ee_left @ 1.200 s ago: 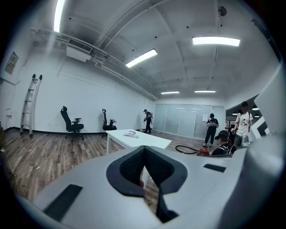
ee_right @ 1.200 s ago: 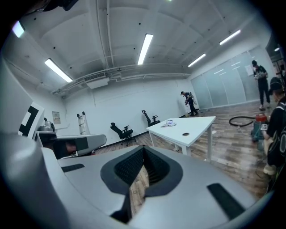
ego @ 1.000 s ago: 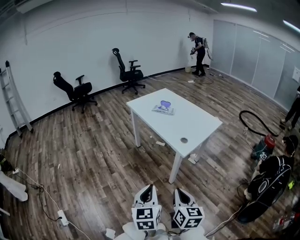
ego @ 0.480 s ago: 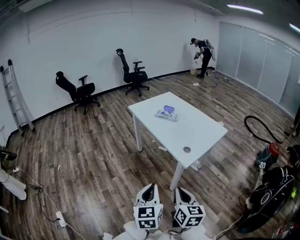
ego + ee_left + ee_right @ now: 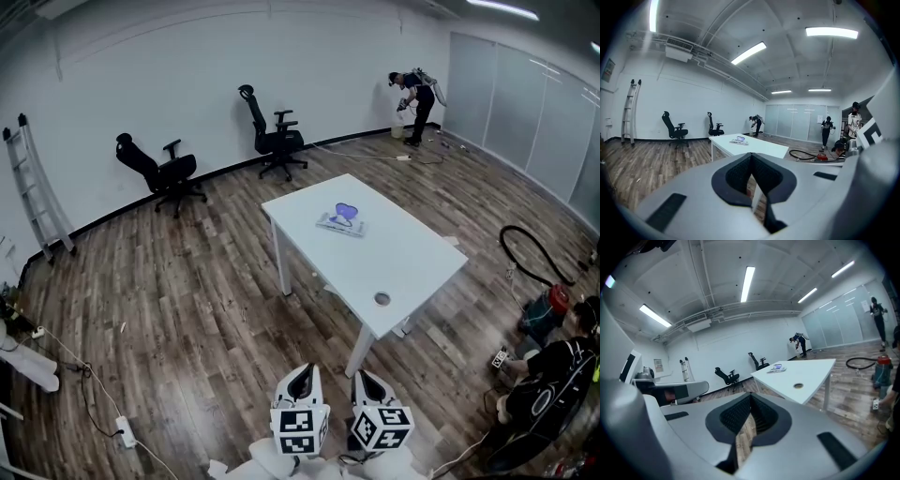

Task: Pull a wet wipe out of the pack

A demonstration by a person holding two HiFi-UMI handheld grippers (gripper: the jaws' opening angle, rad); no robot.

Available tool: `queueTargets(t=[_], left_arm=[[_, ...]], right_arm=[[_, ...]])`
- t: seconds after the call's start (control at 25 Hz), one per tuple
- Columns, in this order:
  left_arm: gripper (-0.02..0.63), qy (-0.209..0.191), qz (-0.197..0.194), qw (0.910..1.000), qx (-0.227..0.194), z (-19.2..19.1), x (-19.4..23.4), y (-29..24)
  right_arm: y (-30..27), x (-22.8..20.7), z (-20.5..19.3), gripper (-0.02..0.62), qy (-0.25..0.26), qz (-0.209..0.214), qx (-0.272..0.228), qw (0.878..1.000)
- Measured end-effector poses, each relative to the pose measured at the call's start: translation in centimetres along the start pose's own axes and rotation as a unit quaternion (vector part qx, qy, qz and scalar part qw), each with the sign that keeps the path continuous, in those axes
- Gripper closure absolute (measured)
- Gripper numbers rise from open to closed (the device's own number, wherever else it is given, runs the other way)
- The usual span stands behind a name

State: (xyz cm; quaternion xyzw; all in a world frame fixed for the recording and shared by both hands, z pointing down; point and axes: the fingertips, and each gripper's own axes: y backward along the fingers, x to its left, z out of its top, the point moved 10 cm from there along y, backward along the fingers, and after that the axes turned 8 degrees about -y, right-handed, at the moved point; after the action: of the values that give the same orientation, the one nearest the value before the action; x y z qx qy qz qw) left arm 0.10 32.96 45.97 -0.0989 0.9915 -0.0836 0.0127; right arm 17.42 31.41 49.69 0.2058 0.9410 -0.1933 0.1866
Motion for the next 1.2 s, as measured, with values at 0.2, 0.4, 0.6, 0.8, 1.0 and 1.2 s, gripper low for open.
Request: queueTargets(t=[0.2, 0.4, 0.6, 0.8, 1.0, 1.2], left_arm=[[0.611, 0.002, 0.007, 0.9999, 0.008, -0.3, 0.6, -0.7], [0.611, 0.006, 0.006, 0.9999, 0.014, -0.4, 1.3, -2.2], [0.611, 0.007, 0.003, 0.9999, 0.014, 0.4, 2.6, -4.3], [0.609, 0.007, -0.002, 0.9999, 0.012, 1.2, 3.7, -6.4], [0.611, 0.009, -0.005, 0.9999, 0.013, 1.5, 4.9, -8.2], [0.611, 0.013, -0.004, 0.9998, 0.013, 1.8, 6.6, -9.9]], right_arm=[[-1.2, -0.1, -0.2, 0.586, -0.001, 0.002, 0.012, 1.000], [-2.6, -0.4, 0.1, 0.586, -0.003, -0.003, 0.020, 1.000], [-4.6, -0.2, 1.2, 0.586, 0.001, -0.007, 0.016, 1.000], [-6.7, -0.3, 2.5, 0.586, 0.000, -0.011, 0.014, 1.000], [-8.9, -0.2, 3.2, 0.586, -0.002, -0.009, 0.016, 1.000], [-11.2, 0.3, 4.0, 0.586, 0.002, -0.009, 0.018, 1.000]])
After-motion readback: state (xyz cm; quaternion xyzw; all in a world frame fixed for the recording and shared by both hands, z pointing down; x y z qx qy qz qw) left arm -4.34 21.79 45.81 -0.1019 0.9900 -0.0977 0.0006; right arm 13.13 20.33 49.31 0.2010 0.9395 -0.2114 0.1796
